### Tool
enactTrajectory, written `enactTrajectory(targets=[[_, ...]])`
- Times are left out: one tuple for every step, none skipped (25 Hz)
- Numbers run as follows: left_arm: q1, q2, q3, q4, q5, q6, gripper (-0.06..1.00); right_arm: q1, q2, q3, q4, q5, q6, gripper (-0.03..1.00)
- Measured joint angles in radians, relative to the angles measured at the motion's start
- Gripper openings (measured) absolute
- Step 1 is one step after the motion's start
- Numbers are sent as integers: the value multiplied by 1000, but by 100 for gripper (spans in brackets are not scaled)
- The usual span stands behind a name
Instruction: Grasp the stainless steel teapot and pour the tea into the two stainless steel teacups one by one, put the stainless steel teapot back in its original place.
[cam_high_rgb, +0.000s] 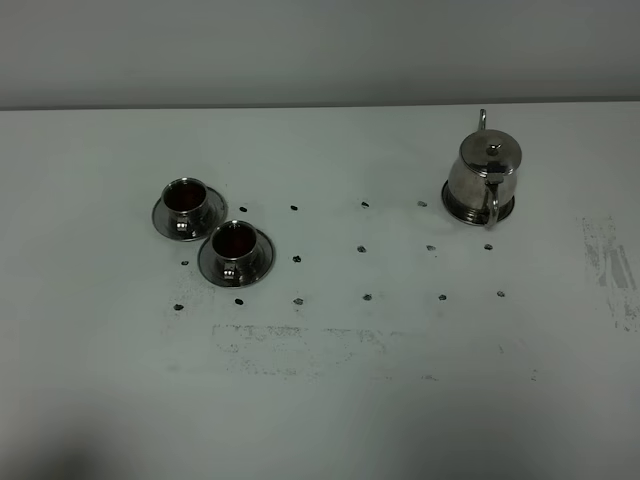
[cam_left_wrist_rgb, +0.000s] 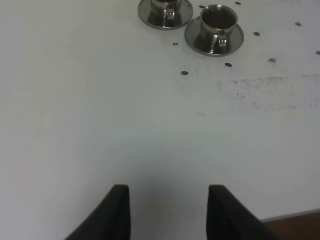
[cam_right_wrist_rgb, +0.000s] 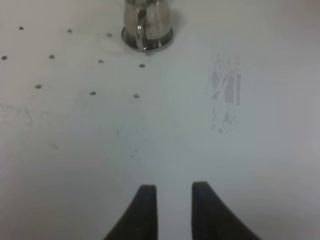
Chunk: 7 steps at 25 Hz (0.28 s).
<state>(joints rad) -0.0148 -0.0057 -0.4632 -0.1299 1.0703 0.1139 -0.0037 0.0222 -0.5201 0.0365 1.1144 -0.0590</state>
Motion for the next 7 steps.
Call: enactTrajectory(targets=[[0, 0, 0, 0, 0, 0, 37, 0, 0, 0, 0, 0, 0, 19], [0, 0, 0, 0, 0, 0, 37, 0, 0, 0, 0, 0, 0, 19], [0, 0, 0, 0, 0, 0, 37, 0, 0, 0, 0, 0, 0, 19], [0, 0, 0, 0, 0, 0, 37, 0, 0, 0, 0, 0, 0, 19], [0, 0, 0, 0, 0, 0, 37, 0, 0, 0, 0, 0, 0, 19], [0, 0, 0, 0, 0, 0, 37, 0, 0, 0, 0, 0, 0, 19], [0, 0, 0, 0, 0, 0, 37, 0, 0, 0, 0, 0, 0, 19]])
